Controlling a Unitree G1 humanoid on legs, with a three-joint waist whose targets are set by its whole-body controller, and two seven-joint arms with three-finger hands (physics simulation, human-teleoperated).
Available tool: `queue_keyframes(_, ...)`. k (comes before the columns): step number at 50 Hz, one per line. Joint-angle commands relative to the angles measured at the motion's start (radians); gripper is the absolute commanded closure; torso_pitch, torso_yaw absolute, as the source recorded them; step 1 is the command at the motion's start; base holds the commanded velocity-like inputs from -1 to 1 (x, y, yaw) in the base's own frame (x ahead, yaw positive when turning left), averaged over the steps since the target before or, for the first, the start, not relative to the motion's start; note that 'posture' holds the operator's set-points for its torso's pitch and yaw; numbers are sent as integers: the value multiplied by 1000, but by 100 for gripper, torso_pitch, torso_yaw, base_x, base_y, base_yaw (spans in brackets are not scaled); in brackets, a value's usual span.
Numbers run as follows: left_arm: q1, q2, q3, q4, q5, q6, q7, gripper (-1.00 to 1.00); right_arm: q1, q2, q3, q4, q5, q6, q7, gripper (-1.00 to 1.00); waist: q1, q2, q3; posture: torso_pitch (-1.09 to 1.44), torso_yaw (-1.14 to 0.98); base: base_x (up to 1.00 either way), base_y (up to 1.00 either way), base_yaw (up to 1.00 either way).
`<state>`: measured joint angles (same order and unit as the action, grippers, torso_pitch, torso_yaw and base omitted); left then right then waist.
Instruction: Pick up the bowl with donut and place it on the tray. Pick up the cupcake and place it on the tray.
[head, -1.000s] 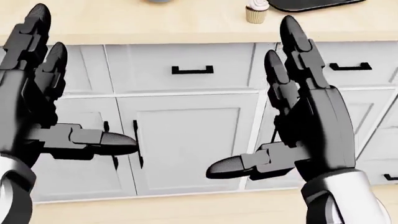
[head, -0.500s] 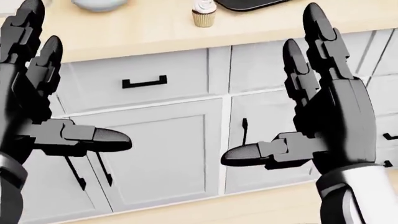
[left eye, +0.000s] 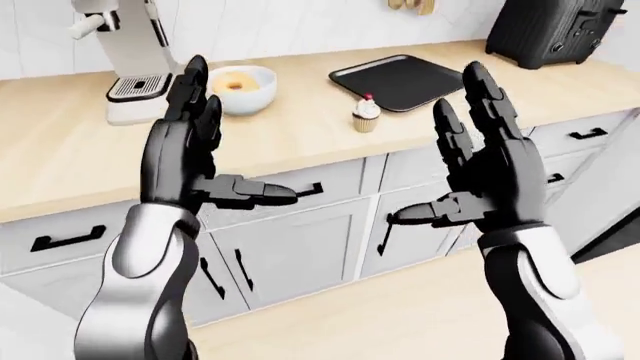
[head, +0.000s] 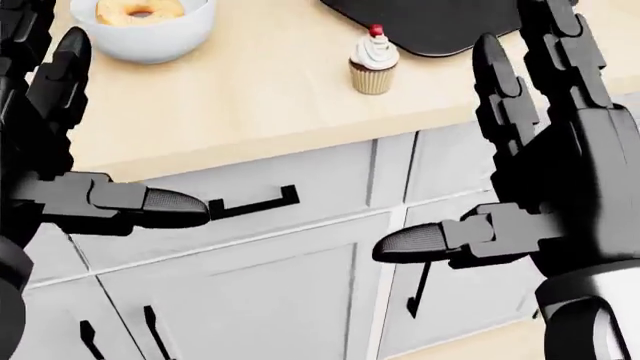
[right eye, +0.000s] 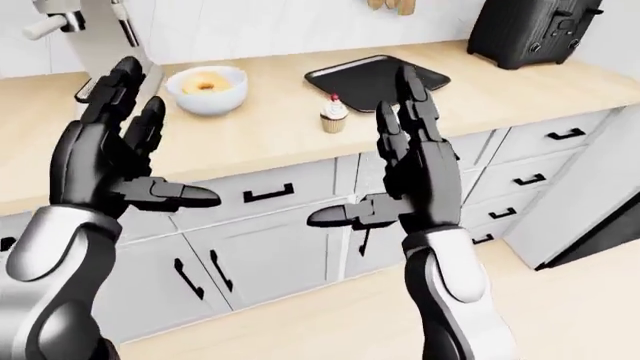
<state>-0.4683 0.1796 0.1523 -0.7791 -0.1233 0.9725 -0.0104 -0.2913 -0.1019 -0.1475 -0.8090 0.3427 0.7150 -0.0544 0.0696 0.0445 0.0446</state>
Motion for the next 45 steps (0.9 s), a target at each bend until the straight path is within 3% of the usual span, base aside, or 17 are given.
queue_keyframes(1,-22,8,11,-10,0,-10,4,-100,-20,-10,14,-21,11,-16,-6,-100,-7,-3,-7,0,0,0,0,0)
queue_keyframes(5,-25,11,11,-10,-3,-6,5,-100,-21,-15,22,-10,-27,-35,1,-100,-37,-3,-28,0,0,0,15,0)
queue_keyframes(6,-27,11,10,-9,-2,-6,7,-100,-18,-12,16,-12,-24,-40,2,-100,-13,-41,-38,0,0,0,0,100)
queue_keyframes(8,-33,10,6,-21,-3,10,10,-100,-15,-10,11,-19,-15,-37,2,-100,-36,-68,-32,0,0,0,0,100)
queue_keyframes(11,-42,11,4,-32,-3,28,12,-100,-19,-13,3,-29,-4,-28,-4,-100,-53,4,-17,0,0,0,0,100)
queue_keyframes(13,-47,11,2,-33,-2,33,13,-100,-23,-18,-8,-37,6,-25,-13,-100,-86,-3,-36,0,0,0,30,50)
queue_keyframes(14,-51,12,1,-36,-1,38,13,-100,-28,-17,-22,-45,22,-23,-22,-100,-74,-41,-37,0,0,0,0,0)
queue_keyframes(17,-59,15,-1,-29,2,38,10,-100,-32,-29,-40,-65,55,-16,-48,-100,-74,55,-18,0,0,0,0,0)
queue_keyframes(18,-66,15,1,-30,1,43,9,-100,-35,-34,-45,-77,65,-10,-58,-100,-64,36,0,0,0,0,0,0)
queue_keyframes(22,-73,20,1,-27,5,46,5,-100,-30,-48,-61,-93,89,-18,-81,-100,-58,-23,1,0,0,0,0,0)
queue_keyframes(24,-76,20,1,-31,6,52,5,-100,-26,-51,-64,-89,97,-30,-86,-100,-57,-16,-27,0,0,0,-33,0)
queue_keyframes(26,-74,19,-2,-29,7,49,3,-100,-24,-54,-65,-87,101,-37,-88,-100,-64,5,-22,0,0,0,-59,0)
queue_keyframes(32,-64,16,-2,-28,12,38,-2,-100,-8,-57,-61,-82,100,-60,-86,-100,-61,-5,-28,0,0,0,-60,0)
queue_keyframes(39,-64,15,-1,-46,14,55,-3,-100,1,-58,-65,-92,110,-61,-90,-100,-59,-57,-32,0,0,0,-59,0)
queue_keyframes(41,-68,16,1,-52,13,65,-3,-100,3,-60,-68,-98,115,-62,-88,-100,-59,-106,-51,0,0,0,-38,0)
queue_keyframes(43,-79,19,3,-60,12,80,-2,-100,3,-64,-72,-99,114,-64,-88,-100,-63,-132,-19,0,0,0,0,0)
queue_keyframes(45,-83,20,2,-54,12,76,-2,-100,-3,-68,-75,-107,119,-53,-94,-100,-66,-130,-7,0,0,0,0,0)
